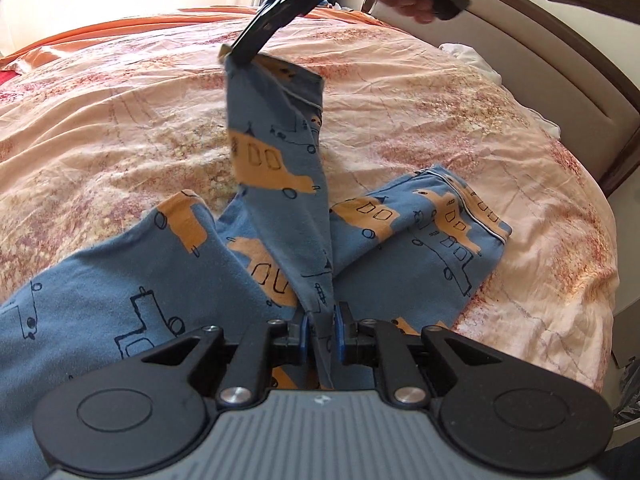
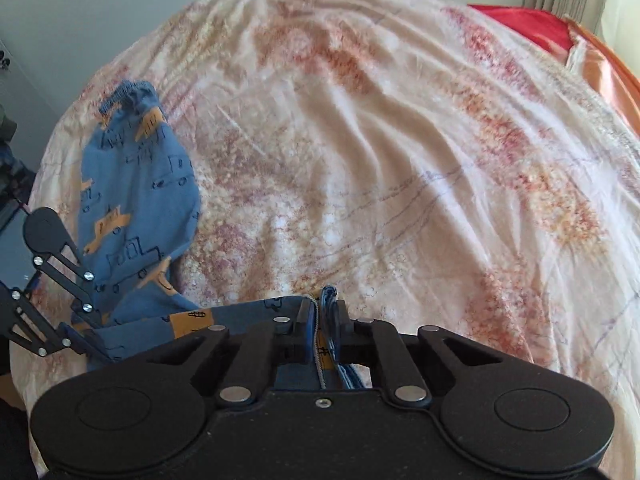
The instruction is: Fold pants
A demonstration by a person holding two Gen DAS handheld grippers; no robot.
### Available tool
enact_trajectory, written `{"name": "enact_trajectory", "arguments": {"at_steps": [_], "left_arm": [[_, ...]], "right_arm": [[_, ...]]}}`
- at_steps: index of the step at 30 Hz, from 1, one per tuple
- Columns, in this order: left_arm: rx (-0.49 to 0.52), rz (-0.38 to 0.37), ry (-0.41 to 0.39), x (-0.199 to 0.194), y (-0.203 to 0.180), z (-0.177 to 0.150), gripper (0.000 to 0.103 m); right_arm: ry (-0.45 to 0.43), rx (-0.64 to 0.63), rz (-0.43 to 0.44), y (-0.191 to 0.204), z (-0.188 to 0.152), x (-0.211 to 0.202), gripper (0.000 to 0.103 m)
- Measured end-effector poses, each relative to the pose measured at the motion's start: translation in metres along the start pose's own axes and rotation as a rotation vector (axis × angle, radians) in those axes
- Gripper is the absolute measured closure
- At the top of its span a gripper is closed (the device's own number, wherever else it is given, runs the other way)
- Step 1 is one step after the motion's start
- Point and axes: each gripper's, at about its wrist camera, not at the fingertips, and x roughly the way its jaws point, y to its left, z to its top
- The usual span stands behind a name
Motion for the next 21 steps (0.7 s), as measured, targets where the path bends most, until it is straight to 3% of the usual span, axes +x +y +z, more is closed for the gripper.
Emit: {"name": "enact_trajectory", "arguments": {"at_steps": [4,6,9,17,21], "left_arm": [[0.025,-0.003,-0.006,0.002,-0.004,0.007,0.092],[0.045,-0.02,-0.015,0.0,-0.008,0.009,0.099],[0.096,-0.027,-0.006,0.0,-0.02,0.01,0.102],[0.189,-0.021,0.073,0.016,-0.043,0.007,0.102],[0.328,0.0,0.157,0.03,-0.058,-0.001,0.102]], "right_arm": [[-0.132,0.066,-0.07,0.029,-0.04,-0.072,0.096],[-0.158,0.097,-0.107,0.046,-0.063,-0.097,0.097],[-0.156,0.139,-0.151,0.073,-0.103,-0.118,0.099],[-0.185,0.436,-0.169,0.114,-0.215,-0.099,0.1],[-0.128,0.517,-0.148,0.122,-0.25,-0.064,0.103]]}}
